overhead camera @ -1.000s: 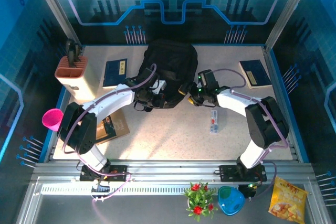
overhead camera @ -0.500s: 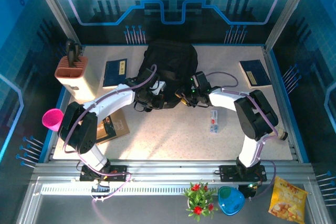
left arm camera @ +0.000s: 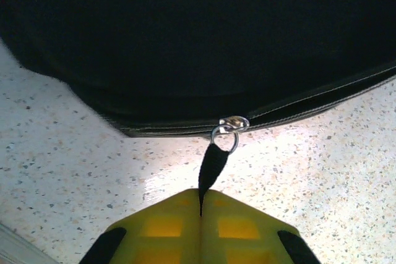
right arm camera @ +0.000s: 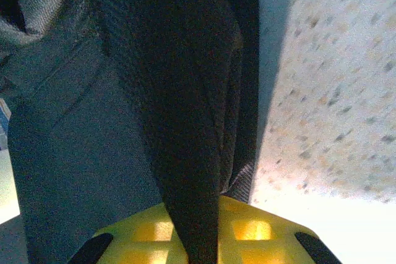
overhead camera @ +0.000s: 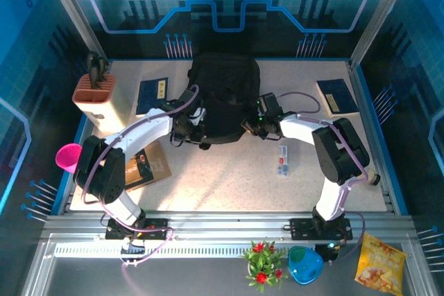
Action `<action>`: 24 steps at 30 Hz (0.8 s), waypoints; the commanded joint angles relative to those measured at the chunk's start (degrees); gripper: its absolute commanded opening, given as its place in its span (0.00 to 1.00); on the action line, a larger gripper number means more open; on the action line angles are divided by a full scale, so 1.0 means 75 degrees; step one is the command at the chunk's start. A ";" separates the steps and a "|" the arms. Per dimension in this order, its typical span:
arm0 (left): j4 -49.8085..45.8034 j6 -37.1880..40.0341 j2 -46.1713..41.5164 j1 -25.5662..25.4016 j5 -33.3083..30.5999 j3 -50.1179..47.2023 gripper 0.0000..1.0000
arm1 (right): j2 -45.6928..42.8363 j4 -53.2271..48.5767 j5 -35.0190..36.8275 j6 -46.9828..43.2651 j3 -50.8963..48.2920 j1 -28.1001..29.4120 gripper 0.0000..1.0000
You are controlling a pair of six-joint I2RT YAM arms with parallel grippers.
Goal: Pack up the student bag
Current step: Unzip the student bag at the top-center of the table.
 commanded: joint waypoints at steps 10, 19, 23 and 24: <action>0.0349 -0.0054 0.0193 -0.0077 0.1097 0.0340 0.00 | -0.1470 -0.0528 -0.0342 0.0041 -0.0506 -0.0497 0.59; 0.0434 0.0123 0.0164 -0.0075 0.1177 0.0062 0.00 | -0.2133 -0.0771 0.0481 0.2049 -0.1148 0.0967 0.70; 0.0372 0.0280 0.0214 -0.0074 0.1179 0.0096 0.00 | -0.1771 -0.1153 0.1073 0.2427 -0.0680 0.1427 0.72; 0.0376 0.0313 0.0234 -0.0074 0.1238 0.0107 0.00 | -0.1662 -0.1314 0.1170 0.2537 -0.0507 0.1501 0.74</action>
